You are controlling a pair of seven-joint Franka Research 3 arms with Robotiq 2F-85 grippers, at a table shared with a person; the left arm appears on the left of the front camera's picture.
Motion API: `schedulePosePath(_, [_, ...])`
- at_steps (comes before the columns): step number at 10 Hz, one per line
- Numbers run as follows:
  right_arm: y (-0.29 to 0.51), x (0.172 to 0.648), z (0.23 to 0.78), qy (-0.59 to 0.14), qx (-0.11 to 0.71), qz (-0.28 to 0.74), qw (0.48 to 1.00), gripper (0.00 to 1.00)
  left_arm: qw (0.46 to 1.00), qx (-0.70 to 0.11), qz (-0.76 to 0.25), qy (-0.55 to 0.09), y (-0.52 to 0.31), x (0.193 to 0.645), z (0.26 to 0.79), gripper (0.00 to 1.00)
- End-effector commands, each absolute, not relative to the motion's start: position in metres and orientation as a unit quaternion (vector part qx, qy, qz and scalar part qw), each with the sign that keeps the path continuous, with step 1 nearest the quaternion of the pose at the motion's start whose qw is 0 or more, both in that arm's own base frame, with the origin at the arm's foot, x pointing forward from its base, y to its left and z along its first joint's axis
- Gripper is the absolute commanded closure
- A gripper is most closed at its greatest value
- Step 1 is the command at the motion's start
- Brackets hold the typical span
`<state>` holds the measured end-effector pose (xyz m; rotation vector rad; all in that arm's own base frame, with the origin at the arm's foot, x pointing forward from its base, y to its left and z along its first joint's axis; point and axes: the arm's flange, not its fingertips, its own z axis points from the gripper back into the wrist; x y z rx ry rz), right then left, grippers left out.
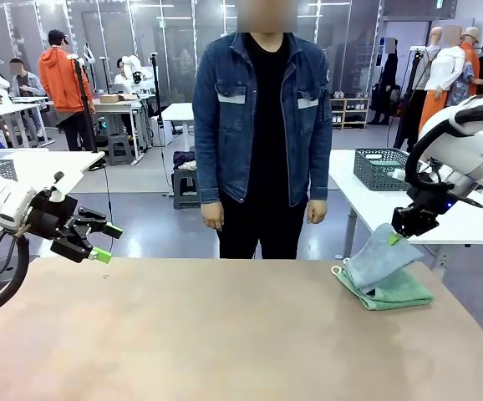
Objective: Fold the towels and place them in the basket.
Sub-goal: Stack the folded Towel with hook on the right side of the table.
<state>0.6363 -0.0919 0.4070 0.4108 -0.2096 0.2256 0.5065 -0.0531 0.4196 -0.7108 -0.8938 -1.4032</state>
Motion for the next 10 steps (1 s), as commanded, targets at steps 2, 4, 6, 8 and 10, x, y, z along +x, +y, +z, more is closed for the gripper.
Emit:
schedulePosePath(2, [-0.100, 0.640, 0.397, -0.098, 0.189, 0.109, 0.971, 0.52, 0.624, -0.307, -0.605, -0.388, -0.054, 0.505, 0.423, 0.00])
schedulePosePath(4, [-0.105, 0.633, 0.395, -0.097, 0.127, 0.079, 0.984, 0.32, 0.624, -0.307, -0.605, -0.388, -0.054, 0.505, 0.423, 0.00])
schedulePosePath(6, [-0.111, 0.626, 0.391, -0.091, 0.071, 0.060, 0.992, 0.12, 0.624, -0.307, -0.605, -0.388, -0.054, 0.505, 0.423, 0.00])
schedulePosePath(8, [-0.102, 0.602, 0.411, -0.091, 0.024, 0.046, 0.995, 0.00, 0.624, -0.307, -0.605, -0.388, -0.054, 0.505, 0.423, 0.00])
schedulePosePath(10, [-0.072, 0.531, 0.488, -0.122, 0.020, 0.048, 0.991, 0.00, 0.624, -0.307, -0.605, -0.388, -0.054, 0.505, 0.423, 0.00])
